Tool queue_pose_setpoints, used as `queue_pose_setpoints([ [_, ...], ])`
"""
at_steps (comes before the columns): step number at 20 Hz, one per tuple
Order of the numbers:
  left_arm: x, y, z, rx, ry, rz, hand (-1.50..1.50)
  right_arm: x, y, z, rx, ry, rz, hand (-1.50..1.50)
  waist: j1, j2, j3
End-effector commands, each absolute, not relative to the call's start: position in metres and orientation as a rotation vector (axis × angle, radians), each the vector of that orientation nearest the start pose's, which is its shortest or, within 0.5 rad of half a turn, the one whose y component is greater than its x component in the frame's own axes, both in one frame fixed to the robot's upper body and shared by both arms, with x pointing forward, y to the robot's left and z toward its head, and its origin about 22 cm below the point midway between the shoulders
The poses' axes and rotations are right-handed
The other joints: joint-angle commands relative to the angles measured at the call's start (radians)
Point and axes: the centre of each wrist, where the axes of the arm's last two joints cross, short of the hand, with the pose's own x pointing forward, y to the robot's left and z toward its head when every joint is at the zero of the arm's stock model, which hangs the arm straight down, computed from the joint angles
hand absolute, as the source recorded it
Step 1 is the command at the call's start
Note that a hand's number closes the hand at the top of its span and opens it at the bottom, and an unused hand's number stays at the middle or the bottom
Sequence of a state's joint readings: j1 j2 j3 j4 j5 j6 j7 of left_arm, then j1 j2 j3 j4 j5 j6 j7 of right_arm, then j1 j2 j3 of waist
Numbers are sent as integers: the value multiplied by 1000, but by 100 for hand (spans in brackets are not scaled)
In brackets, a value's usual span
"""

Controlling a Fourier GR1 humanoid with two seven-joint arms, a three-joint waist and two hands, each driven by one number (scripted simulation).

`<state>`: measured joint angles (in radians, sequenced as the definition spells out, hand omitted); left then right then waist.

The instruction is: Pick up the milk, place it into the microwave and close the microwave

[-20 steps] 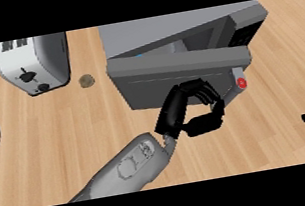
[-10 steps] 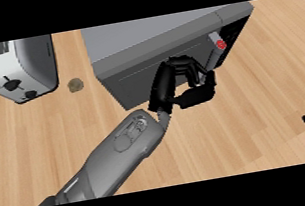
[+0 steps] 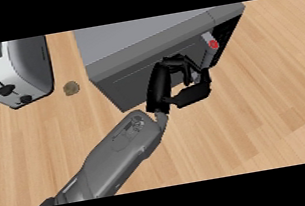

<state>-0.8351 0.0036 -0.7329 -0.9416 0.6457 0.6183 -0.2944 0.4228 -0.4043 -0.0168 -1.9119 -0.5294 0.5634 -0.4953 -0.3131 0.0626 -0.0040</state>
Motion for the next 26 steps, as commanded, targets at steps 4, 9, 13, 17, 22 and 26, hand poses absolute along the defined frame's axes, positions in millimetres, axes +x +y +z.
queue_pose_setpoints([
  [4,352,8,61,-214,-1780,-175,150,139,-327,48,648,-1990,183,-150,-19,21,1],
  [9,352,9,59,-210,-1791,-150,150,141,-329,59,665,-2010,211,-150,-24,20,1],
  [13,353,9,59,-192,-1794,-128,150,139,-332,66,647,-2029,223,-150,-43,17,1],
  [17,353,9,58,-197,-1798,-120,150,139,-334,71,663,-2032,232,-150,-39,20,2],
  [22,353,7,59,-191,-1813,-121,150,134,-332,68,722,-2011,187,-150,-50,21,4],
  [26,355,9,58,-182,-1818,-99,150,132,-334,71,729,-2004,189,-150,-47,23,4],
])
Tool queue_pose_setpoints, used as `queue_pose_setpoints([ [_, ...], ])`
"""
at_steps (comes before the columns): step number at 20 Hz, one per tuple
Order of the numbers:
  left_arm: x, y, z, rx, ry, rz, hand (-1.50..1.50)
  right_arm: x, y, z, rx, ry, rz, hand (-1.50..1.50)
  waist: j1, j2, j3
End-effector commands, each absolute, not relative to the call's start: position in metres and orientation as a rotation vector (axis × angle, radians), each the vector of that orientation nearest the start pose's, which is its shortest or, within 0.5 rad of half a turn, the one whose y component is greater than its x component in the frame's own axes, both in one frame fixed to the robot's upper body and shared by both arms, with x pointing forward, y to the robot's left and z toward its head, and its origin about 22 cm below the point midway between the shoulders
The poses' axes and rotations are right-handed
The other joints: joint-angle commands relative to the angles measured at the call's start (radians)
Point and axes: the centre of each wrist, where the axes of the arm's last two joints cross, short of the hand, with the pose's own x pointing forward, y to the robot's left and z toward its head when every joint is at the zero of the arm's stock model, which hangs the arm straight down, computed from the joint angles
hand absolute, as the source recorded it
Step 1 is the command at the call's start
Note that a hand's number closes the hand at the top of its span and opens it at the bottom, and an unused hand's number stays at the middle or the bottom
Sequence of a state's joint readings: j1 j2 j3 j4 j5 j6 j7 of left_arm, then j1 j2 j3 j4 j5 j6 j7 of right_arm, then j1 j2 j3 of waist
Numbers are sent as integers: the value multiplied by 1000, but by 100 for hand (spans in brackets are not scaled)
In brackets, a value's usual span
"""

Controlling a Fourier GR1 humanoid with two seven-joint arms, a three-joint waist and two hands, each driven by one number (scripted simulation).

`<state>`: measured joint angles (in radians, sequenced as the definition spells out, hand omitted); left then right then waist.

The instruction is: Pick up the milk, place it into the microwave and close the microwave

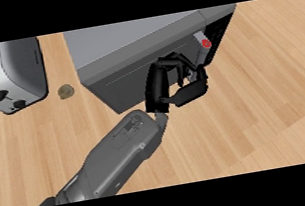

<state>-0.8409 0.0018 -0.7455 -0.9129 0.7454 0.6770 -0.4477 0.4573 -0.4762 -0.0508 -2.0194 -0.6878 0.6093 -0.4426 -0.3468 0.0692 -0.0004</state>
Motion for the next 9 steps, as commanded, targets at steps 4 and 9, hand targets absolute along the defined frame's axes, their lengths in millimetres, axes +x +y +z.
queue_pose_setpoints([
  [4,355,8,60,-182,-1827,-90,150,129,-336,71,744,-1987,178,-150,-23,18,2],
  [9,356,8,58,-186,-1826,-93,150,127,-339,77,749,-1976,202,-150,-25,14,1],
])
